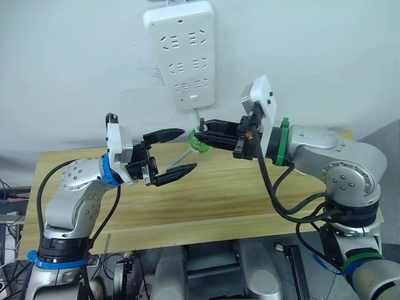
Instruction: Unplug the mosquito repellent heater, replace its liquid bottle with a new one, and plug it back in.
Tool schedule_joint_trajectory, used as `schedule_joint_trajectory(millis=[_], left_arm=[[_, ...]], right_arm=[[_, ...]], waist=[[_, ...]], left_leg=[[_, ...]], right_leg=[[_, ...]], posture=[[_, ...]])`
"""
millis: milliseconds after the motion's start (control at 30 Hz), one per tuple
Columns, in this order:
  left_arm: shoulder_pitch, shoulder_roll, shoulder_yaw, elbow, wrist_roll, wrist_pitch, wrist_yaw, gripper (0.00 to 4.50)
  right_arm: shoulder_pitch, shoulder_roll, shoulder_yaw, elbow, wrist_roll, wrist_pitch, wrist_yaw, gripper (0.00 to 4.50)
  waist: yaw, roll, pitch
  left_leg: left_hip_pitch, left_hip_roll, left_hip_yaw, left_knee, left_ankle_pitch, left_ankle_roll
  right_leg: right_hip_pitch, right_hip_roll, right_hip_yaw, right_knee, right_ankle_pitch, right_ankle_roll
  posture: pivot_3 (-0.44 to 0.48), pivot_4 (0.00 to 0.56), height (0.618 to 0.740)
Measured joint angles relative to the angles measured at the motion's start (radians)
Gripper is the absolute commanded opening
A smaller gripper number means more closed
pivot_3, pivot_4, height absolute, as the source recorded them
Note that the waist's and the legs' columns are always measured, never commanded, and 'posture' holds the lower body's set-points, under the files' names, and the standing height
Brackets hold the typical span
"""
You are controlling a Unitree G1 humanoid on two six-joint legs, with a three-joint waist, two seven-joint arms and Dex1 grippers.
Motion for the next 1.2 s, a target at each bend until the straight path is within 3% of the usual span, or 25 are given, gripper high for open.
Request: schedule_joint_trajectory(millis=[367, 733, 933, 1200], left_arm=[[0.027, -0.034, 0.001, -0.045, -0.03, 0.022, 0.06, 4.5], [0.018, -0.125, 0.009, -0.06, -0.093, 0.042, 0.132, 4.5], [0.015, -0.17, 0.008, -0.078, -0.117, 0.041, 0.146, 4.5], [-0.003, -0.23, -0.012, -0.077, -0.147, 0.03, 0.107, 4.5]], right_arm=[[0.019, -0.032, -0.068, -0.016, 0.101, 0.03, -0.04, 0.83], [0.079, 0.028, -0.259, 0.02, 0.514, 0.089, -0.343, 0.83], [0.102, -0.017, -0.251, 0.045, 0.76, 0.011, -0.532, 0.83], [0.123, -0.066, -0.18, 0.057, 0.928, -0.131, -0.695, 0.83]], waist=[[0.001, 0.0, 0.0], [-0.002, 0.0, -0.001], [-0.004, 0.0, -0.001], [-0.004, 0.0, -0.001]], left_leg=[[0.0, 0.0, 0.0, 0.0, 0.0, 0.0], [0.0, 0.0, 0.0, 0.001, 0.0, 0.0], [0.0, 0.0, 0.001, 0.002, 0.0, 0.0], [-0.001, 0.0, 0.0, 0.002, 0.0, 0.0]], right_leg=[[0.0, 0.0, 0.0, 0.0, 0.0, 0.0], [0.0, 0.0, 0.0, 0.001, 0.0, 0.0], [0.0, 0.0, 0.0, 0.001, 0.0, 0.0], [0.0, 0.0, 0.0, 0.001, 0.0, 0.0]], posture=[[-0.252, 0.363, 0.73], [-0.265, 0.365, 0.73], [-0.267, 0.37, 0.73], [-0.27, 0.371, 0.73]])
